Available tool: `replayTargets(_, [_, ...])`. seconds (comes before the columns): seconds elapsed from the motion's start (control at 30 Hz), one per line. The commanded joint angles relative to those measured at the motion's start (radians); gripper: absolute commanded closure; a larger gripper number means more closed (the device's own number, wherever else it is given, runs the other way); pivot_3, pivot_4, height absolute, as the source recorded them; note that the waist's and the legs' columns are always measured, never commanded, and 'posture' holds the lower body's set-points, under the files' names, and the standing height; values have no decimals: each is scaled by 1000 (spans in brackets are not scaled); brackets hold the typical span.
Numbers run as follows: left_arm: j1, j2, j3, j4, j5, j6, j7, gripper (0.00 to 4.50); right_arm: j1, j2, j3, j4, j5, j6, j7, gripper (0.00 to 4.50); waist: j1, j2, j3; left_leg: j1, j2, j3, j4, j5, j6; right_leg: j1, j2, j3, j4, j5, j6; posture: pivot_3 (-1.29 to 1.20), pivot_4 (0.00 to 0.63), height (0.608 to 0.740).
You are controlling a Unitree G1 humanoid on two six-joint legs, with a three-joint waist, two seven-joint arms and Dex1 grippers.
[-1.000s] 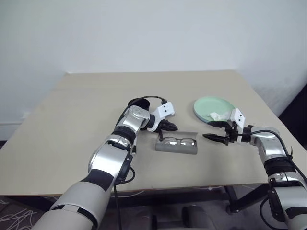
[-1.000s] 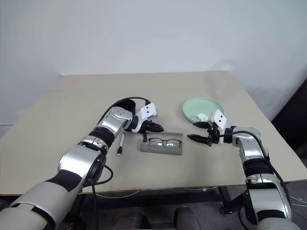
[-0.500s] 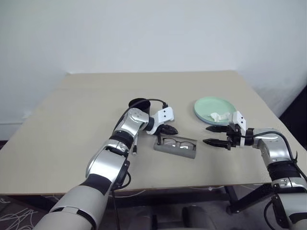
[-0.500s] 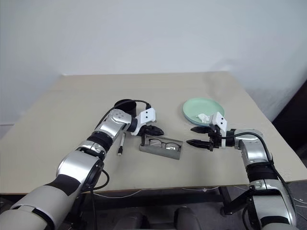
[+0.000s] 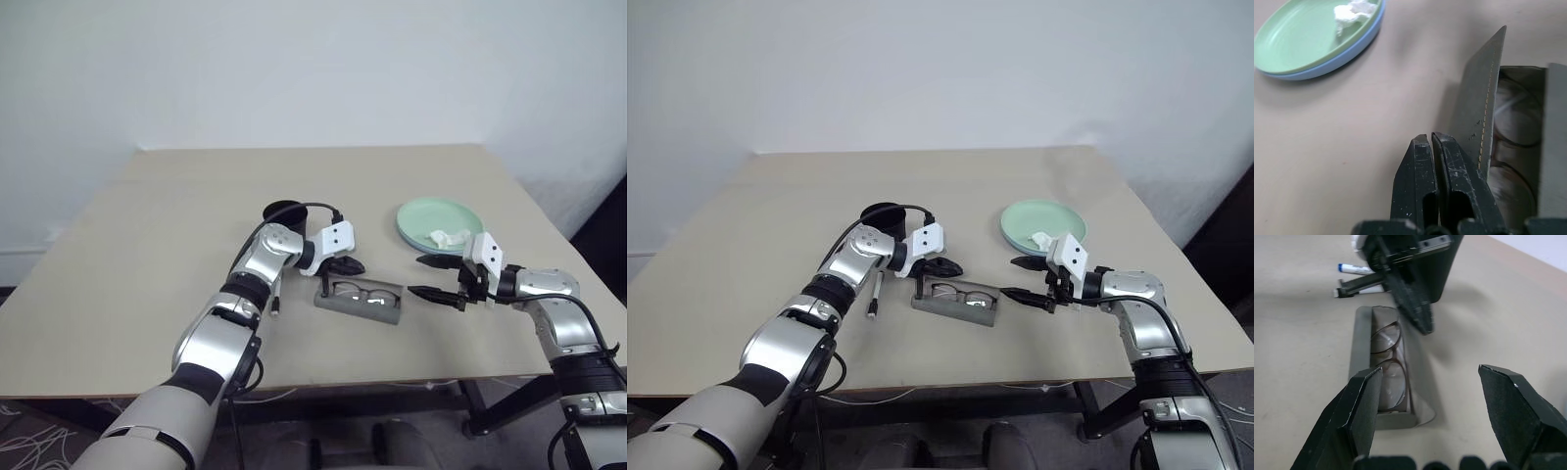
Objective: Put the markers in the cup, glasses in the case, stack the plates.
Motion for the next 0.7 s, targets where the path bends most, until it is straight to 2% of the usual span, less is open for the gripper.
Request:
replayTargets(0.03, [12, 10, -19, -56, -9, -2, -24, 4458, -8, 0, -27, -44, 30, -5, -27, 1090, 2, 0, 0, 0, 0, 0, 0, 0, -1, 0, 0, 0, 0, 0, 0, 0, 0, 733])
replayTargets(0.27, [95, 45, -69, -210, -23, 40, -137, 4458, -15, 4, -21, -38, 32, -7, -50, 1090, 2, 0, 0, 0, 1, 0, 0, 0, 0, -1, 0, 0, 0, 0, 0, 0, 0, 733])
replayTargets(0.47, [135, 74, -111, -260, 0, 44, -124, 4458, -23, 6, -16, -30, 32, -8, -55, 1090, 2, 0, 0, 0, 1, 0, 0, 0, 0, -1, 1, -1, 0, 0, 0, 0, 0, 733])
replayTargets(0.7, [119, 34, -23, -301, -102, 120, -35, 4458, -27, 10, -9, -19, 28, -13, -55, 1090, 2, 0, 0, 0, 1, 0, 0, 0, 0, -1, 1, -1, 0, 0, 0, 0, 0, 733])
